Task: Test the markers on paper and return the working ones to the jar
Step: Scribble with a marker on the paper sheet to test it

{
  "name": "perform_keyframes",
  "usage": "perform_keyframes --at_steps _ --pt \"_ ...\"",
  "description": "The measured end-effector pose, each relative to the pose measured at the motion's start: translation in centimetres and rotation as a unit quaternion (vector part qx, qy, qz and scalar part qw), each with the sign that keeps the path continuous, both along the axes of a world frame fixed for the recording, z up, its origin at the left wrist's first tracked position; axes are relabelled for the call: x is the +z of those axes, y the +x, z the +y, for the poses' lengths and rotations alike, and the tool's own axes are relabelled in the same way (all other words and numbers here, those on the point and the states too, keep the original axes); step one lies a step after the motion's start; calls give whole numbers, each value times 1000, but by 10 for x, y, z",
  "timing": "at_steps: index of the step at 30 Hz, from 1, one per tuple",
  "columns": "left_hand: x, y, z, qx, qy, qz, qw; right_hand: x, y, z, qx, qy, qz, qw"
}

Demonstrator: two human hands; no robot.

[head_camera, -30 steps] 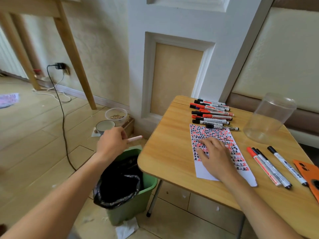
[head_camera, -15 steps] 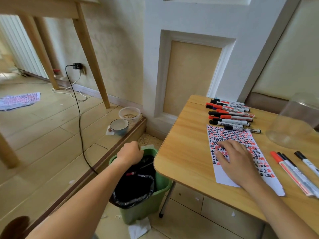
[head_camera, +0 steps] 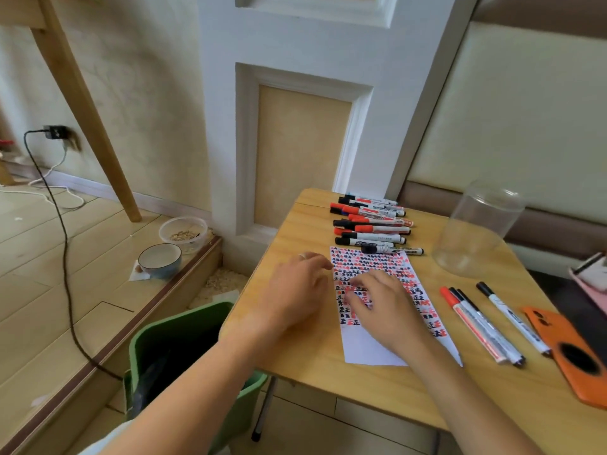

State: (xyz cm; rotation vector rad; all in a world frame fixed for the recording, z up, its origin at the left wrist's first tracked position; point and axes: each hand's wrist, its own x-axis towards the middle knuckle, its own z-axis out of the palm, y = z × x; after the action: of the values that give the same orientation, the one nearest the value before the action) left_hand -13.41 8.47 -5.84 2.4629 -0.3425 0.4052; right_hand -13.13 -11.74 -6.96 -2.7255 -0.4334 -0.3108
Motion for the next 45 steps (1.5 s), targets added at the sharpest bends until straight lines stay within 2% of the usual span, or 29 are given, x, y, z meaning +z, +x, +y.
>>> perform_keyframes --at_steps 2,5,11,15,20,22,26,29,32,36,41,45 --pt "-9 4 -15 -52 63 4 997 7 10 -4 -4 21 3 1000" --pt "-17 9 -23 -73 120 16 990 17 35 -13 -33 22 -27 999" --pt "-20 8 -21 -73 123 19 990 26 88 -27 -97 -27 -71 992" --pt "-21 9 -21 -68 124 16 990 24 103 -26 -75 -102 -100 987" --pt "-21 10 -21 -72 120 14 990 18 108 -28 -42 -146 -143 978" --pt "-20 9 -20 -73 119 16 990 21 105 -30 -27 -163 -197 966" --pt "-17 6 -22 -52 74 -9 996 41 76 -27 33 -133 -270 953" --pt "-12 1 -25 -36 -9 -55 998 47 40 -24 83 -108 -276 951" --pt "-5 -5 -30 -83 -82 -40 992 39 5 -28 126 -78 -249 957" --pt "-6 -12 -42 -153 -26 -16 988 22 -23 -36 123 -34 -222 967" --pt "-7 -15 -47 -142 19 -8 990 13 -37 -42 114 -30 -218 969" --pt "-8 -18 -49 -136 31 10 990 10 -40 -38 101 -40 -248 963"
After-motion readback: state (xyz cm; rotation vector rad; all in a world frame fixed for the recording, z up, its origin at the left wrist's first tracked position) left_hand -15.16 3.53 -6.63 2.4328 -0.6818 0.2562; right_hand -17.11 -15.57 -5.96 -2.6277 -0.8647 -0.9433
